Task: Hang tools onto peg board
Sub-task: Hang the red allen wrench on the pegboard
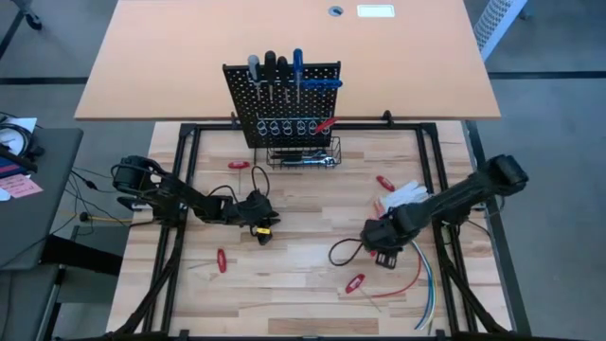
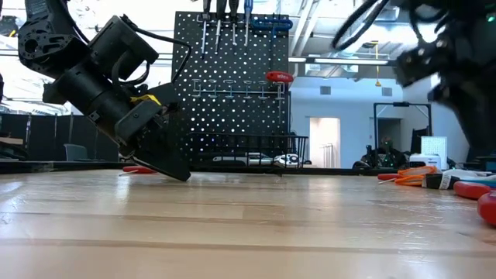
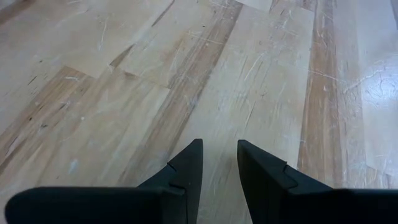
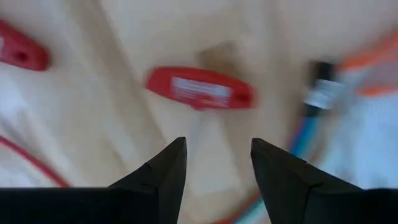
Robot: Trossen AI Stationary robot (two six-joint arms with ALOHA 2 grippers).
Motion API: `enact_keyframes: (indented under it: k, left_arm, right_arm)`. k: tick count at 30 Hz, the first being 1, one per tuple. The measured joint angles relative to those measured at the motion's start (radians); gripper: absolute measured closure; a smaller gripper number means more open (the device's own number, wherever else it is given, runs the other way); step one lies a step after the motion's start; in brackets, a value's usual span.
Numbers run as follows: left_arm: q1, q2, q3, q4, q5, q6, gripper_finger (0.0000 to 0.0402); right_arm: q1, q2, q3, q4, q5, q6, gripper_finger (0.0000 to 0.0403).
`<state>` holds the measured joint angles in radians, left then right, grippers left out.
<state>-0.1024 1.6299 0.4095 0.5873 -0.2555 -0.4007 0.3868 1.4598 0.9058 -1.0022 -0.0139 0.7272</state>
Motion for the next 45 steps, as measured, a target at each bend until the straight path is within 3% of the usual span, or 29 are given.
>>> enact_keyframes:
  k: [7,15,24,26,29,35,40,45]
  left_arm:
    - [0.0,0.0,0.0,0.0,-0.003,0.001,0.0306]
    - [0.0,0.0,0.0,0.001,-0.003,0.002,0.0306]
    - [0.001,0.0,0.0,0.005,-0.002,0.003,0.0306]
    - [0.001,0.0,0.0,0.009,0.011,0.007,0.0306]
    - [-0.006,-0.001,0.0,0.024,0.015,0.022,0.0306]
    - [-0.056,-0.002,0.0,0.134,0.031,0.128,0.0306]
    - [-0.119,-0.001,0.001,0.26,0.073,0.261,0.0306]
    - [-0.182,-0.007,0.02,0.368,0.103,0.414,0.0306]
  right_arm:
    - [-0.033,0.188,0.001,0.093,-0.184,-0.079,0.0225]
    - [-0.092,0.326,0.008,0.062,-0.2,-0.227,0.0291]
    - [-0.145,0.268,-0.002,0.161,-0.124,-0.398,0.0388]
    - [-0.16,0.245,-0.003,0.252,-0.09,-0.434,0.0397]
    - [-0.184,0.233,0.007,0.594,-0.017,-0.5,0.0395]
    - [-0.222,0.257,0.002,0.944,-0.056,-0.679,0.04]
    - [-0.264,0.273,0.001,1.153,-0.136,-0.806,0.0401]
    - [-0.317,0.282,0.002,1.316,-0.389,-0.859,0.0401]
